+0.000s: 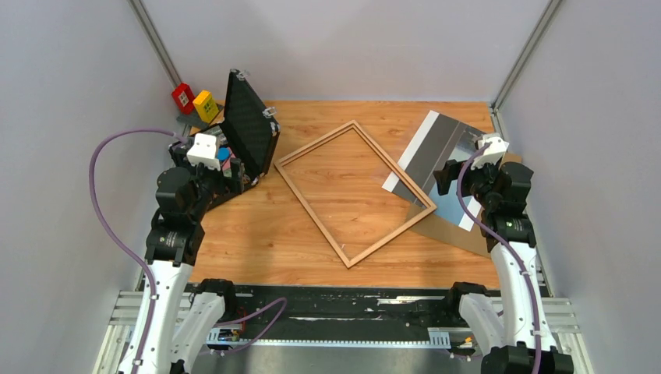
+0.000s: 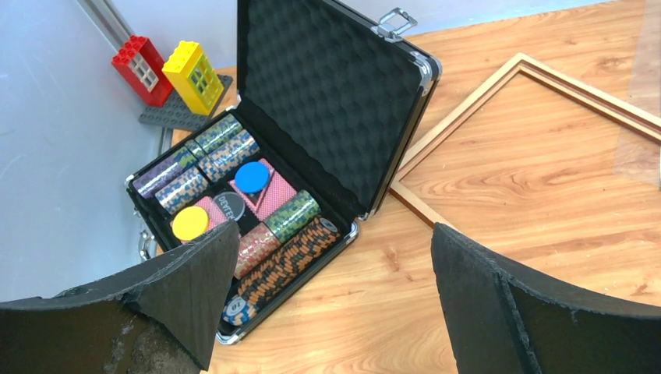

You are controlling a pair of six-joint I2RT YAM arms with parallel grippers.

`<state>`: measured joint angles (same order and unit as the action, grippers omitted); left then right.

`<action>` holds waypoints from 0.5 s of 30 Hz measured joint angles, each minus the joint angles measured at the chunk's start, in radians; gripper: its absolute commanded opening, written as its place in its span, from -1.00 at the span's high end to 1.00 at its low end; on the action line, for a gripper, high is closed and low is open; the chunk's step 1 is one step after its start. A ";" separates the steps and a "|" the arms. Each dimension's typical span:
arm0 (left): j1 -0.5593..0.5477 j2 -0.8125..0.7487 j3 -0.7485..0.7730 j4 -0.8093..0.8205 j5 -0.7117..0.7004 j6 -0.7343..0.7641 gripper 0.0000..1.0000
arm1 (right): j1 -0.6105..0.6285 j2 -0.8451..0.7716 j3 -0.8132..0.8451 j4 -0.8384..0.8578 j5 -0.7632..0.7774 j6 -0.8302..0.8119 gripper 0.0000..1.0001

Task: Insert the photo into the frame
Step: Adjust the photo frame at the center of the board.

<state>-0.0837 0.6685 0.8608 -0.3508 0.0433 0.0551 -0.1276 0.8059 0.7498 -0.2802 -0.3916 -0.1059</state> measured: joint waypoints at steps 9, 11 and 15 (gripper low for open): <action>0.000 -0.001 0.000 -0.037 0.009 0.011 -1.00 | 0.000 0.005 -0.001 0.000 -0.002 -0.004 -1.00; 0.000 -0.003 0.000 -0.040 0.014 0.013 -1.00 | 0.000 -0.001 -0.005 0.000 -0.005 -0.005 -1.00; 0.000 -0.010 0.000 -0.049 0.060 0.014 -1.00 | 0.000 -0.006 -0.013 -0.003 -0.008 -0.006 -1.00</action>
<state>-0.0837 0.6590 0.8608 -0.3996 0.1036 0.0692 -0.1276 0.7994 0.7364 -0.2829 -0.3992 -0.1116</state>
